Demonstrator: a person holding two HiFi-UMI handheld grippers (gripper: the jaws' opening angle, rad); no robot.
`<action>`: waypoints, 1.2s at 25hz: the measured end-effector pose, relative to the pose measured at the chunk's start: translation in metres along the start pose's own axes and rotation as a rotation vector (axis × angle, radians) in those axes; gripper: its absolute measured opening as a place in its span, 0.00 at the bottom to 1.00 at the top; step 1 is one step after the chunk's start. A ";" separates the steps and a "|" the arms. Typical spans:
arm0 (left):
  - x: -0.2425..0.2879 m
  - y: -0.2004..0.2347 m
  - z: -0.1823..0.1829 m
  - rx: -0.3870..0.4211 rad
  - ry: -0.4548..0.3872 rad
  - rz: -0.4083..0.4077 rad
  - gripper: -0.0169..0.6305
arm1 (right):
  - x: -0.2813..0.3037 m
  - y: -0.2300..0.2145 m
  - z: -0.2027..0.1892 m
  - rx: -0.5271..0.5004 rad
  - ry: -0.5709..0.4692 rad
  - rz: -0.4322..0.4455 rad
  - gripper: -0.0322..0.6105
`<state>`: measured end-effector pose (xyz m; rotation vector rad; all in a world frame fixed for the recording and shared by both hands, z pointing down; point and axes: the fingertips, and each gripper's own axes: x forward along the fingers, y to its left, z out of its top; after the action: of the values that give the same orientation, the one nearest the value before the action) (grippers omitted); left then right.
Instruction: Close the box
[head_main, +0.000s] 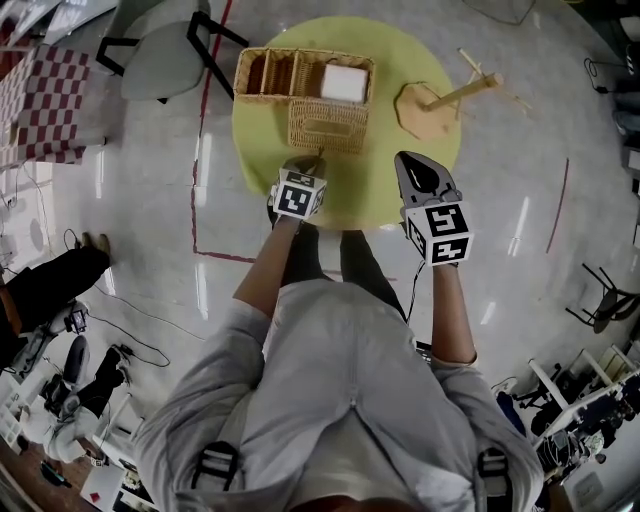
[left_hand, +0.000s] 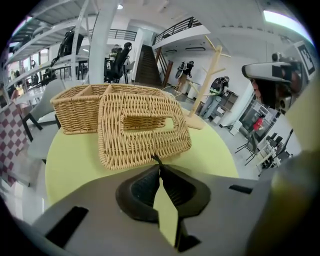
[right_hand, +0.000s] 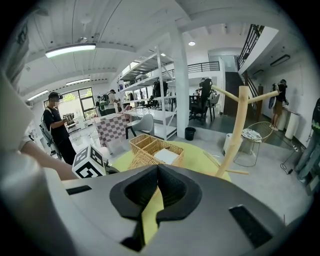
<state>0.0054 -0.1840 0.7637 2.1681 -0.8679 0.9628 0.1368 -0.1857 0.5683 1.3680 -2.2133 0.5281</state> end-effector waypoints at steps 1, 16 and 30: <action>-0.004 -0.001 0.003 0.004 -0.008 0.000 0.10 | -0.001 0.000 0.004 -0.003 -0.007 -0.001 0.09; -0.078 -0.015 0.071 0.103 -0.114 0.018 0.09 | -0.017 -0.010 0.062 -0.048 -0.083 -0.064 0.09; -0.118 -0.004 0.187 0.233 -0.273 0.056 0.09 | -0.011 -0.016 0.109 -0.059 -0.158 -0.069 0.09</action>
<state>0.0208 -0.2817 0.5660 2.5293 -0.9882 0.8415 0.1343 -0.2452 0.4754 1.4956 -2.2759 0.3380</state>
